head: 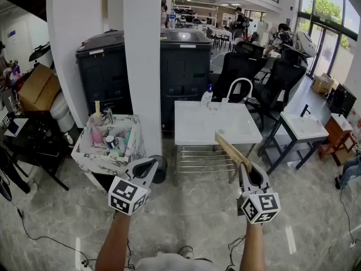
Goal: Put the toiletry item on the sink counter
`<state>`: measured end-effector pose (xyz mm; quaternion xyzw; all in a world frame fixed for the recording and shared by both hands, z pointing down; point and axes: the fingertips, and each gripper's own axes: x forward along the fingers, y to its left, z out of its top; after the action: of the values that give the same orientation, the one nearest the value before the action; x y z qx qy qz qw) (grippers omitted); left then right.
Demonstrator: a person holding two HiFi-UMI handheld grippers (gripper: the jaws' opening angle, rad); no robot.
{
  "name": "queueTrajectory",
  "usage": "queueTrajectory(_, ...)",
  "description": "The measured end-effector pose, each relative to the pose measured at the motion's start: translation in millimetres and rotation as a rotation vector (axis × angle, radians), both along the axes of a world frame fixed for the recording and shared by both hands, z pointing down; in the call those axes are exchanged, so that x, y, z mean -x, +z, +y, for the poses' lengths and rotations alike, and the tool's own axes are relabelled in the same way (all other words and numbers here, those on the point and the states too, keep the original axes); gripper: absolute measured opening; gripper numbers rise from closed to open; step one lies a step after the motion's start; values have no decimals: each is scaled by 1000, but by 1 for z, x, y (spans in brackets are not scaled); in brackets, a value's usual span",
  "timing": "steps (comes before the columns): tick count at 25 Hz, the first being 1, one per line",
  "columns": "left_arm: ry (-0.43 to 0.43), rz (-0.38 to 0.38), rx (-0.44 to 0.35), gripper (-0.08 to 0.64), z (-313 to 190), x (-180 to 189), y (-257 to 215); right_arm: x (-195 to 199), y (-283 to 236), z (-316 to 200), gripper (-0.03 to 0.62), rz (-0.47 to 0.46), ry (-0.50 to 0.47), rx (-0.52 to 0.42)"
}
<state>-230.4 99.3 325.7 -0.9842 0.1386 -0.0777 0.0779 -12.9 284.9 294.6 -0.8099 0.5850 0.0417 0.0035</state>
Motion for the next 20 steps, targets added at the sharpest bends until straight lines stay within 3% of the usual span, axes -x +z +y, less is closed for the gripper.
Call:
queueTrajectory(10,-10,-6,-15,9,-3,4,-3,2,9,1,60,0,5,6)
queueTrajectory(20,-38,-36,-31,11,12,-23,3,-32,30,10,60,23,-5,35)
